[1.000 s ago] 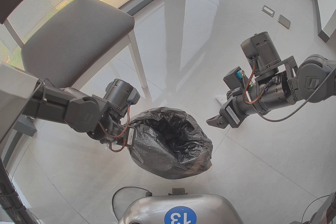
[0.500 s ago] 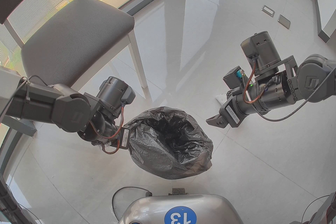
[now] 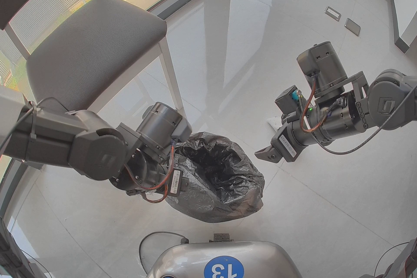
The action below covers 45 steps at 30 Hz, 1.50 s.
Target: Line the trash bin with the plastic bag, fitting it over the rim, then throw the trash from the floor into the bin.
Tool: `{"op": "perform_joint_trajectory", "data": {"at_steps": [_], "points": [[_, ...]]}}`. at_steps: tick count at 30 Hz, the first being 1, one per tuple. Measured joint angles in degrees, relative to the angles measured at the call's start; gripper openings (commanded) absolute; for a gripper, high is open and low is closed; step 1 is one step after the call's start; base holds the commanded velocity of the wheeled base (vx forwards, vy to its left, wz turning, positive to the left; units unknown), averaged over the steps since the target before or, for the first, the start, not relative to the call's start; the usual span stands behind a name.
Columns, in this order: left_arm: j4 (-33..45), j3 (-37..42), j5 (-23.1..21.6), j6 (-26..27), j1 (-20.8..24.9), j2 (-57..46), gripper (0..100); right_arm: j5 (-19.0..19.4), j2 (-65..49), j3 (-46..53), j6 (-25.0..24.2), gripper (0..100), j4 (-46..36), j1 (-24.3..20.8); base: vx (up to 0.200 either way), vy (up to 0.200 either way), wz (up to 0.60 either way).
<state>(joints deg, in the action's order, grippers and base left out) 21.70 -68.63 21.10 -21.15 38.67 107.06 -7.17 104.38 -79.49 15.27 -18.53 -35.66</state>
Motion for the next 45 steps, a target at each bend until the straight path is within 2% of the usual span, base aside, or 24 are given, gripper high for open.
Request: {"op": "perform_joint_trajectory", "data": {"at_steps": [11, 20, 27, 34, 45], "points": [[2.84, -7.06, 0.44, -1.69, 4.49, 4.94, 100, 0.0, -0.02, 0.61, 0.0, 100, -0.1, -0.15, 0.0, 0.0, 0.0], [12.43, -15.07, 1.01, -5.91, 7.8, 9.58, 100, 0.0, -0.41, 1.6, 0.07, 100, -0.1, -0.17, 0.0, 0.0, 0.0], [13.06, -18.96, 2.93, -6.95, 8.63, 12.62, 100, 0.0, -0.73, 1.88, 0.07, 100, -0.1, -0.17, 0.0, 0.0, 0.0], [13.12, -20.98, 6.95, -6.9, 8.94, 15.19, 100, 0.0, -1.4, 2.77, 0.07, 100, -0.11, -0.17, 0.0, 0.0, 0.0], [13.47, -22.41, 7.85, -6.81, 9.67, 17.49, 100, 0.0, -2.91, 4.25, -0.2, 100, -0.11, -0.12, 0.0, 0.0, 0.0]]}}
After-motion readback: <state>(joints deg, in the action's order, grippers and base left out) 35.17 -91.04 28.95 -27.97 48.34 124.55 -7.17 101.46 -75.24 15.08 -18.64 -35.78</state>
